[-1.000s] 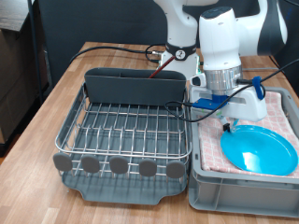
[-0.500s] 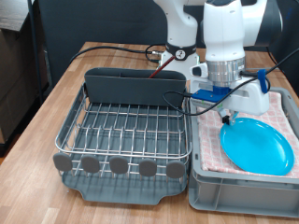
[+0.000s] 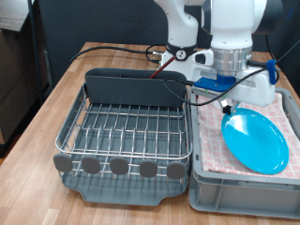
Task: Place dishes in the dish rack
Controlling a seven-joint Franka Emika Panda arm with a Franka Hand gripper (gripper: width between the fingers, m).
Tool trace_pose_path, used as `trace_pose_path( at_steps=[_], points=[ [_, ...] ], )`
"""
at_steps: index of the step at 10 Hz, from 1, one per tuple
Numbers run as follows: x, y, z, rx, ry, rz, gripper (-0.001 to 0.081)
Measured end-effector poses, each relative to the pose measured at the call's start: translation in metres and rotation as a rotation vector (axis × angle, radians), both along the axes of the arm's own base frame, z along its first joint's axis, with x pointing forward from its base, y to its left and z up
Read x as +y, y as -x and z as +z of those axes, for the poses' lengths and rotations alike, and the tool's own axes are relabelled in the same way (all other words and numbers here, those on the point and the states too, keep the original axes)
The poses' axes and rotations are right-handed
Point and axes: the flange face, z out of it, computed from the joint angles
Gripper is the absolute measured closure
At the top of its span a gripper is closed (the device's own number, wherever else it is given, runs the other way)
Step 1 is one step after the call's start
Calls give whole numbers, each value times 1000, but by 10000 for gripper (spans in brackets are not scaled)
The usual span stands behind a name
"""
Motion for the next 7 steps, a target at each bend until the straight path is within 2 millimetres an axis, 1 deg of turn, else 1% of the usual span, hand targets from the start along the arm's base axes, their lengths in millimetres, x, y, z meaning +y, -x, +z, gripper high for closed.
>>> trace_pose_path(
  at_steps=[2, 4, 7],
  points=[
    [2, -1, 16, 38, 32, 3, 789],
    [4, -3, 37, 67, 65, 6, 789],
    [5, -8, 63, 95, 74, 9, 789]
  ],
)
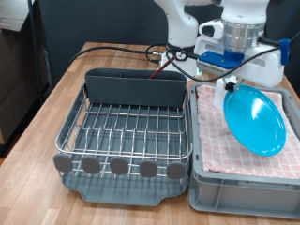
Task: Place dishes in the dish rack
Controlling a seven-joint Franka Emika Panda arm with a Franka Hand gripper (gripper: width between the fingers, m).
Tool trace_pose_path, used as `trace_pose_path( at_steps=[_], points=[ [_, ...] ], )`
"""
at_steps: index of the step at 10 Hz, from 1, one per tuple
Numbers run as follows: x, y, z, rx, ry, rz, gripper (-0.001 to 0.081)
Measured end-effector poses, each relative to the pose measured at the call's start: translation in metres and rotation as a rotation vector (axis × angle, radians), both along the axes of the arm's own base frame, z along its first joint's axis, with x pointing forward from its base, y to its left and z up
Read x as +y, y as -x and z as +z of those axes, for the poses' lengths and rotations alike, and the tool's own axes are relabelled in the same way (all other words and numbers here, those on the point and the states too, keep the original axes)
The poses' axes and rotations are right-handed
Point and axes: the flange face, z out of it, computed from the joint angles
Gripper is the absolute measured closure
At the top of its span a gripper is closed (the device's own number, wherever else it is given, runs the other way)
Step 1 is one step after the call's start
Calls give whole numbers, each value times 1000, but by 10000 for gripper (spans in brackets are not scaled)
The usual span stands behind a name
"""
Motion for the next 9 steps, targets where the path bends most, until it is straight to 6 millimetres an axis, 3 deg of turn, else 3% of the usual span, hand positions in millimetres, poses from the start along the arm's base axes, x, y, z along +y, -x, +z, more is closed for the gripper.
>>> trace_pose_path(
  at_steps=[4, 7, 9],
  points=[
    [-7, 4, 3, 68, 77, 0, 789],
    [-39, 13, 37, 114, 332, 87, 789],
    [-65, 12, 59, 107, 461, 289, 789]
  ],
)
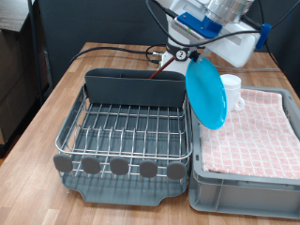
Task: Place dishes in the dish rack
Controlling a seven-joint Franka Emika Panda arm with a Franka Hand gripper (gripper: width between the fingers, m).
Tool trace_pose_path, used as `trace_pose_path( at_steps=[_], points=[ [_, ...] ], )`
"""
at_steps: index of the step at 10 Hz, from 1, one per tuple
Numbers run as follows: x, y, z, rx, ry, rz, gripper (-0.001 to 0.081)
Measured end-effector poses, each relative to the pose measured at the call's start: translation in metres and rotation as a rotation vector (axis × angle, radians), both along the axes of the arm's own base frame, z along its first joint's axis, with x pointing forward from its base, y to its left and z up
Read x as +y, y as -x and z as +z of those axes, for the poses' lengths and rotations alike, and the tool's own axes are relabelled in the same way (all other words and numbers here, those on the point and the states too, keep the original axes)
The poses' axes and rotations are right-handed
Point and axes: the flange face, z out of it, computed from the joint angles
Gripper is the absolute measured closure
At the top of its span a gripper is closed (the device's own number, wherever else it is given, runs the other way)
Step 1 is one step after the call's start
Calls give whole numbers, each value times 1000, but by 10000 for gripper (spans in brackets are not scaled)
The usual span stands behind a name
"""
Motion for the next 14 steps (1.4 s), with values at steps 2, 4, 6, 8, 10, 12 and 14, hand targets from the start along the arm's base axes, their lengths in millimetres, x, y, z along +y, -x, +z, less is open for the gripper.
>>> trace_pose_path(
  at_steps=[2, 4, 6, 8, 10, 12, 14],
  points=[
    [-29, 0, 20, 82, 40, 155, 789],
    [-34, 1, 25, 110, 41, 185, 789],
    [-45, -2, 27, 113, 129, 219, 789],
    [-80, -4, 34, 149, 261, 279, 789],
    [-118, -3, 39, 196, 325, 315, 789],
    [-155, -5, 47, 186, 365, 353, 789],
    [-179, -7, 55, 162, 377, 390, 789]
  ],
)
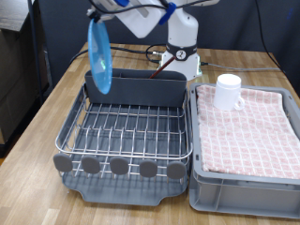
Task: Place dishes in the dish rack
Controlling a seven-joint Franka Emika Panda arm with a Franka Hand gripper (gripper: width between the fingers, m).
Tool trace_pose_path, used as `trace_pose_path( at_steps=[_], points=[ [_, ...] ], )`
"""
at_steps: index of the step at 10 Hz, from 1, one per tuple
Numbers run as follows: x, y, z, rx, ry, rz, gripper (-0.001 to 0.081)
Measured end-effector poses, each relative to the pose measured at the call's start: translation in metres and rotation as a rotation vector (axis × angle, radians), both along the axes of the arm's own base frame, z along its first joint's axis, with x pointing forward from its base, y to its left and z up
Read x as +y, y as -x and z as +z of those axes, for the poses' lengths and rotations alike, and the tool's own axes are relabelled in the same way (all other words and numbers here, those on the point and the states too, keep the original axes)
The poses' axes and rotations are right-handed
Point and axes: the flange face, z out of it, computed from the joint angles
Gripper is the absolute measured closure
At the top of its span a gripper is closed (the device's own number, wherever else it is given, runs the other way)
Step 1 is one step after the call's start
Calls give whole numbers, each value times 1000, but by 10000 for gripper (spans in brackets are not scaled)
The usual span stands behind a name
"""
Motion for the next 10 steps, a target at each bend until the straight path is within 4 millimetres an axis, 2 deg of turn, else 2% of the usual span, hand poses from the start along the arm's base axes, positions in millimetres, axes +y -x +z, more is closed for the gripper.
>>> trace_pose_path(
  at_steps=[4, 10],
  points=[
    [0, -4, -5, -10, -15, 13, 790],
    [-23, -11, -34, -29, -84, -8, 790]
  ],
)
